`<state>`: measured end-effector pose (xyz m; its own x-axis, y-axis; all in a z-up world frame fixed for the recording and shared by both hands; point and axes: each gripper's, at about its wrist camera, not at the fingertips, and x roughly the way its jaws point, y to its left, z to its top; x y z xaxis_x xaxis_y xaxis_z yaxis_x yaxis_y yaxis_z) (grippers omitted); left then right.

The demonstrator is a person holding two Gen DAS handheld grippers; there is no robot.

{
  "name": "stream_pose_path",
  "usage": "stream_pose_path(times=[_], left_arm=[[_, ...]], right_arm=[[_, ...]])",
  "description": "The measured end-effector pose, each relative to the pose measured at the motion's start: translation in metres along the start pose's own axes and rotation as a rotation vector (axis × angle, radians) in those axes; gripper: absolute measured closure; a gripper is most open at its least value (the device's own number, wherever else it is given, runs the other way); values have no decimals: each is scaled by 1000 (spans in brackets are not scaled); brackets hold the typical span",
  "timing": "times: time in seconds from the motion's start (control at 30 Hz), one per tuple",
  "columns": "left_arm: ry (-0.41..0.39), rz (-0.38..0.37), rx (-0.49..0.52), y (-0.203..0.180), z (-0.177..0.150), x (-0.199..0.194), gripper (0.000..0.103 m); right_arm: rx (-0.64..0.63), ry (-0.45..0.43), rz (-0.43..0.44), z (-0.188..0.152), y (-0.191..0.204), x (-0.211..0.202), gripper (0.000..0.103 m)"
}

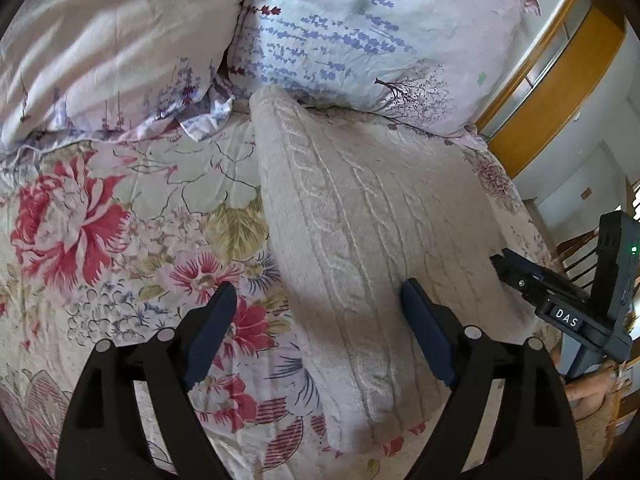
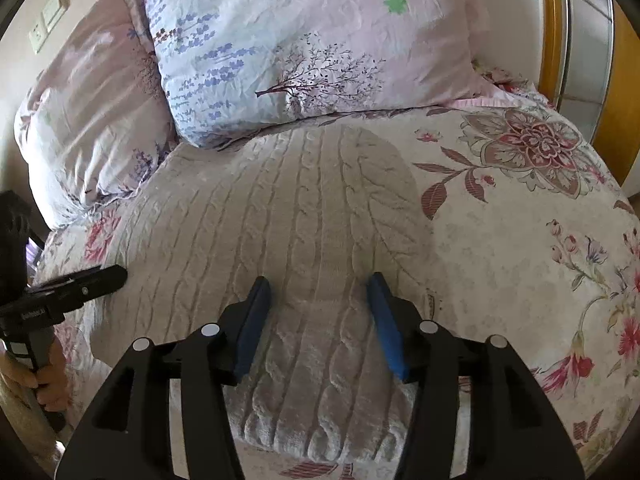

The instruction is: Fold small clothes

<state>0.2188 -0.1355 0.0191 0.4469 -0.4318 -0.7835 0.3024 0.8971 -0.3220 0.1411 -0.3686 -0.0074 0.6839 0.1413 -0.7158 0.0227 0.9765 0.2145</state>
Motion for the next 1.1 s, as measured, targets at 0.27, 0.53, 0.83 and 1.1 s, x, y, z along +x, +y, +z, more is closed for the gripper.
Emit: stream_pose_path(times=[0.27, 0.53, 0.83, 1.1], left_arm=[[25, -9, -9, 5, 2, -1, 16], [90, -196, -160, 31, 18, 3, 19], [138, -336, -283, 46, 27, 22, 30], [146, -402, -311, 48, 35, 32, 32]], right_arm=[[50, 37, 41, 0, -7, -8, 44], [330, 22, 209, 33, -67, -27, 20], [459, 195, 369, 44, -89, 36, 26], [440, 245, 497, 43, -87, 52, 41]])
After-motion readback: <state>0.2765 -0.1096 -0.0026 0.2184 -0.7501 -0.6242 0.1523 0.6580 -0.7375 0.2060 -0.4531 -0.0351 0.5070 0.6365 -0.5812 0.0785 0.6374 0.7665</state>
